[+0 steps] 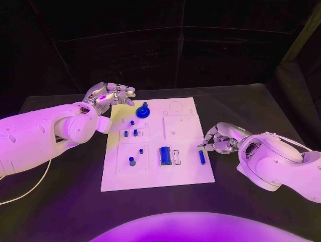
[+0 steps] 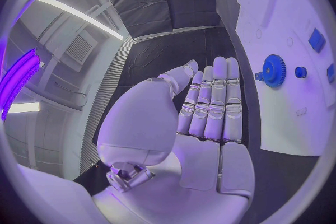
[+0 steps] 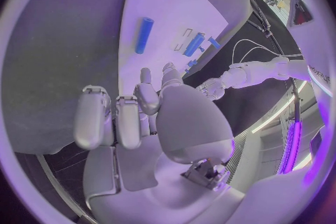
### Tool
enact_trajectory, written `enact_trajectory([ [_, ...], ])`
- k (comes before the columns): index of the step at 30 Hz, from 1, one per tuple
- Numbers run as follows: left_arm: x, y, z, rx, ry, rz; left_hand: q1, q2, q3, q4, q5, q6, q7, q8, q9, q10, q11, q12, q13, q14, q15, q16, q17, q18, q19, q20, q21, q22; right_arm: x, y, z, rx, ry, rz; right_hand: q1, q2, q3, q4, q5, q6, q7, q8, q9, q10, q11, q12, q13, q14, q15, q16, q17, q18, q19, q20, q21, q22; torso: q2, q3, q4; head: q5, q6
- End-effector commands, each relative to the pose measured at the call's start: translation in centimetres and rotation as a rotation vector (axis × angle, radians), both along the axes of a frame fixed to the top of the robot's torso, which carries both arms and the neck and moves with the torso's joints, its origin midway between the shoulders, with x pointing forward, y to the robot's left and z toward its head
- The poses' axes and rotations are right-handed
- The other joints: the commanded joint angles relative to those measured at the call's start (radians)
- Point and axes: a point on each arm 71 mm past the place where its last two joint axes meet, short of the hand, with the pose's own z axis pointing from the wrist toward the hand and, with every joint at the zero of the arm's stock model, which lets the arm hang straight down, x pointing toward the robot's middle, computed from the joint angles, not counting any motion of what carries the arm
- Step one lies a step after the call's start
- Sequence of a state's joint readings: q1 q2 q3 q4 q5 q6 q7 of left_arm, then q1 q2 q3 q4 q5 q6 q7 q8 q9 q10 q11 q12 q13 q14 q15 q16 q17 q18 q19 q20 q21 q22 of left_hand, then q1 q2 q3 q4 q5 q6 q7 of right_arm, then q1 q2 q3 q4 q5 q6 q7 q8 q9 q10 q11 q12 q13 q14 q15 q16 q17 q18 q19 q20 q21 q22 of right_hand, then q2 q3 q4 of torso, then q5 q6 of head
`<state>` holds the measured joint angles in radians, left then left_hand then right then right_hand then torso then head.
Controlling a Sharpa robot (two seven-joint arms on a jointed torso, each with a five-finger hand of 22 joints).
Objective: Assemble the parts on the task board
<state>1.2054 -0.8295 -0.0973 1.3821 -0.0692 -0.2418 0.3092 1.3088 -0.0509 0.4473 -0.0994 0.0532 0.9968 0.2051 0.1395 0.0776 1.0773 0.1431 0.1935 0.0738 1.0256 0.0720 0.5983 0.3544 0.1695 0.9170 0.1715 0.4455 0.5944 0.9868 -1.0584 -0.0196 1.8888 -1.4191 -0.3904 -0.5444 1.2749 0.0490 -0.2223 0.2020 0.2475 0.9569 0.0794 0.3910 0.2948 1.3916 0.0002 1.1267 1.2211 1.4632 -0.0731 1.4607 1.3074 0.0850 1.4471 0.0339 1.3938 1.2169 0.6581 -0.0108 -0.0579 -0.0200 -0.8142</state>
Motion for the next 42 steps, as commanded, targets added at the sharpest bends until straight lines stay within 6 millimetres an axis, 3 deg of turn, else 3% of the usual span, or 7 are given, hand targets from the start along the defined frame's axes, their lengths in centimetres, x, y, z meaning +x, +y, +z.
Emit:
enact_trajectory([
  [1,0.0,-0.1,0.2,-0.006,-0.009,-0.009,-0.007,0.001,-0.006,0.0,-0.002,-0.006,0.002,0.003,-0.001,-0.005,-0.002,0.002,-0.002,0.002,0.004,-0.003,-0.001,0.011,-0.002,0.006,0.0,-0.001,0.0,-0.4,-0.1,-0.093,0.006,0.011,-0.005,-0.005,-0.009,0.001,-0.005,0.007,0.004,-0.007,-0.001,-0.007,0.003,-0.005,-0.001,0.07,0.007,-0.004,0.071,-0.017,0.001,0.008,-0.002,0.0,0.0,0.0005,-0.0035,-0.01,0.004],
  [5,-0.1,-0.2,0.2,-0.007,-0.009,-0.012,-0.007,0.001,-0.006,0.0,-0.002,-0.006,0.002,0.003,-0.001,-0.005,-0.002,0.002,-0.002,0.002,0.004,-0.003,-0.001,0.011,-0.002,0.006,0.0,-0.001,0.1,-0.6,-0.4,-0.131,0.029,0.019,-0.012,-0.009,-0.02,0.009,-0.008,0.016,0.002,-0.007,0.0,-0.007,0.002,-0.007,-0.002,0.07,0.007,-0.005,0.071,-0.016,0.0,0.008,-0.003,-0.001,0.0,0.0013,-0.0052,-0.012,0.005],
  [8,-0.1,-0.2,0.2,-0.007,-0.009,-0.012,-0.007,0.001,-0.006,0.0,-0.002,-0.006,0.002,0.003,-0.001,-0.005,-0.002,0.002,-0.002,0.002,0.004,-0.003,-0.001,0.011,-0.002,0.006,0.0,-0.001,0.2,-0.5,-0.8,-0.155,0.06,0.027,-0.032,-0.012,-0.037,0.03,-0.023,0.031,-0.003,-0.003,0.007,-0.01,-0.001,-0.015,-0.006,0.069,0.004,-0.007,0.068,-0.016,-0.001,0.007,-0.004,-0.003,0.0,0.0,-0.0023,-0.016,0.007],
  [19,-0.1,0.0,0.2,-0.006,-0.008,-0.009,-0.007,0.001,-0.006,0.0,-0.002,-0.006,0.002,0.003,-0.001,-0.005,-0.002,0.002,-0.002,0.002,0.004,-0.003,-0.001,0.011,-0.002,0.006,0.0,-0.001,0.2,0.5,-1.6,-0.157,0.087,0.05,-0.01,-0.02,-0.042,0.024,-0.022,0.032,-0.004,-0.004,0.014,-0.009,-0.003,-0.015,-0.005,0.069,0.003,-0.008,0.068,-0.016,-0.002,0.006,-0.005,-0.004,0.0,-0.0002,-0.002,-0.013,0.004],
  [42,-0.1,-0.1,0.1,-0.005,0.001,-0.016,-0.007,0.001,-0.006,0.0,-0.002,-0.007,0.002,0.004,-0.001,-0.007,-0.002,0.003,-0.002,0.002,0.004,-0.004,-0.002,0.011,-0.001,0.006,-0.002,-0.003,0.0,2.5,-2.6,-0.342,0.105,0.183,0.143,-0.014,-0.02,-0.075,-0.027,0.027,0.0,-0.019,0.039,-0.022,-0.002,-0.036,-0.012,0.068,0.003,-0.013,0.065,-0.016,-0.004,0.005,-0.008,-0.003,0.0,-0.0006,-0.0034,-0.014,0.001],
])
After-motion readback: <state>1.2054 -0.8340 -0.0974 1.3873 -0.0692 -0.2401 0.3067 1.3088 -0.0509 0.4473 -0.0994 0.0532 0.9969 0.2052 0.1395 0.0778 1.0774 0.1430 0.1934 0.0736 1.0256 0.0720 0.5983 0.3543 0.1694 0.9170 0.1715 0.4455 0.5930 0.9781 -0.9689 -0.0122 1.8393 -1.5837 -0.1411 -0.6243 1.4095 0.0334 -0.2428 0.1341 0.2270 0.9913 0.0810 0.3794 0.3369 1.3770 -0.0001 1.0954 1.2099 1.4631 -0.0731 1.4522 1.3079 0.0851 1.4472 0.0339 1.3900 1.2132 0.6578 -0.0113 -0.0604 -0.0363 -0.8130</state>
